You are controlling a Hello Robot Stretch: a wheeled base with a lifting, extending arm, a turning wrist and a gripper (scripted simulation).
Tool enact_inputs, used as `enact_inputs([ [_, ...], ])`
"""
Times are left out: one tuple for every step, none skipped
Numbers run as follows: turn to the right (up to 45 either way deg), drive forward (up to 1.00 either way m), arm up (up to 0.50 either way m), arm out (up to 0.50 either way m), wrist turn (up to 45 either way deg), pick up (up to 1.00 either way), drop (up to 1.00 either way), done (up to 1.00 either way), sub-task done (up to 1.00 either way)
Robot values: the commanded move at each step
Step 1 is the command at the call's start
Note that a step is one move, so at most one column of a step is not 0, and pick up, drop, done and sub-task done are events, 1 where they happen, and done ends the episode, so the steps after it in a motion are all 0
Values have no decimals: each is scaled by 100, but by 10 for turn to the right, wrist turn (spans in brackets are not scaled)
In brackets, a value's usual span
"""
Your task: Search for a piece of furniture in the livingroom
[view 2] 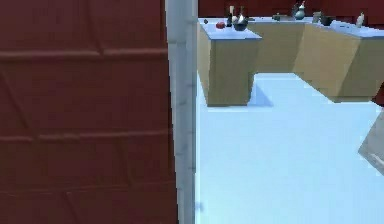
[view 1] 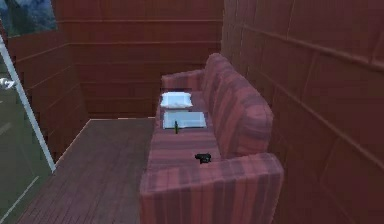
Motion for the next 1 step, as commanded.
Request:
enact_inputs([
  [0, 0, 0, 0, 0, 0, 0, 100, 0],
])
